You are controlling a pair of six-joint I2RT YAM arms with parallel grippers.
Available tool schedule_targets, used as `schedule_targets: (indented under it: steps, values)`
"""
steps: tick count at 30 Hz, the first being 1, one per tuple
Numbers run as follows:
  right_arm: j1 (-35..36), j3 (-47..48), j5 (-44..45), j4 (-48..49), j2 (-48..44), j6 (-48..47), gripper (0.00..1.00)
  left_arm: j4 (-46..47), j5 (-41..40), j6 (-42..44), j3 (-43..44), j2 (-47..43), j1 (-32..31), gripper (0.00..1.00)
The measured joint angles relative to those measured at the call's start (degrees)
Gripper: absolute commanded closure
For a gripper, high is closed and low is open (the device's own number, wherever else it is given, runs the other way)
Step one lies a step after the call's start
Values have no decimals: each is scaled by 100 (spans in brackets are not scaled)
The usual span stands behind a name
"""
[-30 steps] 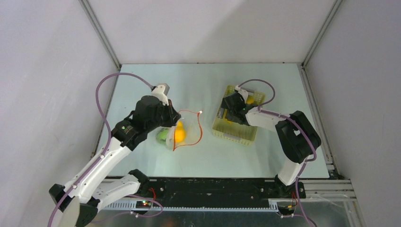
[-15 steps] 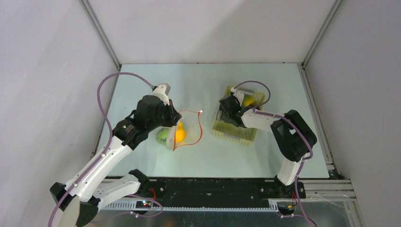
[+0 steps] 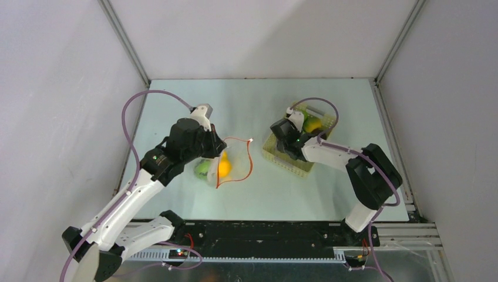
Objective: Place the food in the zip-top bag and seal the zipper
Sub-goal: Pick up the fake fruit from the bin, then place the fake fruit in the zipper food storage bag.
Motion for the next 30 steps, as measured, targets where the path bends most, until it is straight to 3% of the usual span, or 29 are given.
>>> schedule_targets:
  steps: [11,18,22,30]
  values:
    - [57,-92,505,-417,-1113,-269,79,2,61,0,0,0,0,100]
    - [127,-463,299,-299,-2061,-857,80,2,57,0,0,0,0,100]
    - [181,-820,-466,63,-2758,-1486,79,2,57,0,0,7,0,100]
    - [732,-1106,-3475,833,-3571,-2837,80,4,59,0,0,39,0,100]
